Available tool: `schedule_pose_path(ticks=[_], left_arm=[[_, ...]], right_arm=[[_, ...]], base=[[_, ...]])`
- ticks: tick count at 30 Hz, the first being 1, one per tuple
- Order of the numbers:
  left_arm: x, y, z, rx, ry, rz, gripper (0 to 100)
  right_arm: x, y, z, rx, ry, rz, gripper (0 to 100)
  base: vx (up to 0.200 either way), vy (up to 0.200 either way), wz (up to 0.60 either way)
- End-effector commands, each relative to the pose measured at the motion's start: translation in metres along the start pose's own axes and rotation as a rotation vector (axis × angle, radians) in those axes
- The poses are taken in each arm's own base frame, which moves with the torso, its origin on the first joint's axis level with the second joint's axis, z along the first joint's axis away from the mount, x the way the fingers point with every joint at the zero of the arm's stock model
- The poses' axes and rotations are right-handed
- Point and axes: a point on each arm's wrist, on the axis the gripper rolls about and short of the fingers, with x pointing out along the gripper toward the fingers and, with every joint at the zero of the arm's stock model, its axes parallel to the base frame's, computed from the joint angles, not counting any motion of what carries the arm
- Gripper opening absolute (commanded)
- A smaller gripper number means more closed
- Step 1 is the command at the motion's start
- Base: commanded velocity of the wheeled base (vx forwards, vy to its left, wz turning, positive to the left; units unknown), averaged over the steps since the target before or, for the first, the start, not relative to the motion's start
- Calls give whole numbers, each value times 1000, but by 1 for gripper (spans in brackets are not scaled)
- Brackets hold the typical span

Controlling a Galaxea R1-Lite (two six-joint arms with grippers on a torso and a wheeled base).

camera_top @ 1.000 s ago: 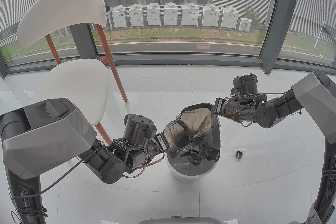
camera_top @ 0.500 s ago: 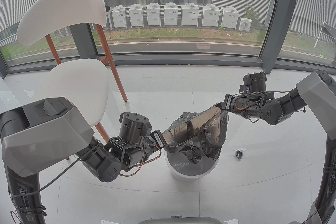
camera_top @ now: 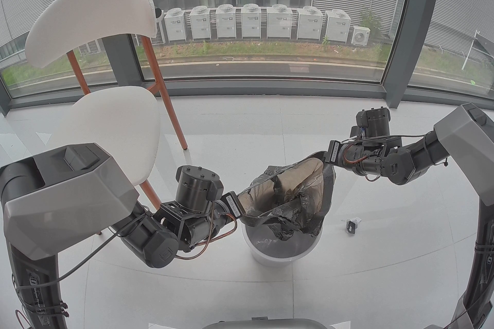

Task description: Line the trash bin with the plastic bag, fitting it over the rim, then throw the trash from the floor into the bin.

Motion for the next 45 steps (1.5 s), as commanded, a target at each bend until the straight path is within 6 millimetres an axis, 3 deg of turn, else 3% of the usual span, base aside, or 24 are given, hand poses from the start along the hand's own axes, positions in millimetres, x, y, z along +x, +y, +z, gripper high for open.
schedule_pose_path(ticks=[1, 13, 23, 33, 38, 41, 44, 45], left_arm=[[0, 0, 0, 0, 0, -1, 0], [3, 1, 3, -6, -19, 4, 0], [8, 9, -3, -4, 0, 30, 0], [9, 7, -3, -2, -1, 26, 0], [9, 8, -2, -4, -2, 28, 0], [10, 9, -3, -3, 1, 32, 0], [12, 12, -6, -2, 7, 41, 0], [12, 12, -6, -2, 7, 41, 0]], right_arm=[[1, 0, -1, 0, 3, -1, 0], [7, -6, -2, 2, 0, -10, 0], [10, -29, 0, -43, 5, -58, 0], [5, -26, -6, -45, 23, -53, 0], [-2, -25, -20, -30, 83, -48, 0], [1, -37, -43, 0, 177, -41, 0], [2, -40, -54, 23, 219, -40, 0], [2, -40, -54, 23, 219, -40, 100]], base=[[0, 0, 0], [0, 0, 0], [0, 0, 0], [0, 0, 0], [0, 0, 0], [0, 0, 0], [0, 0, 0], [0, 0, 0]])
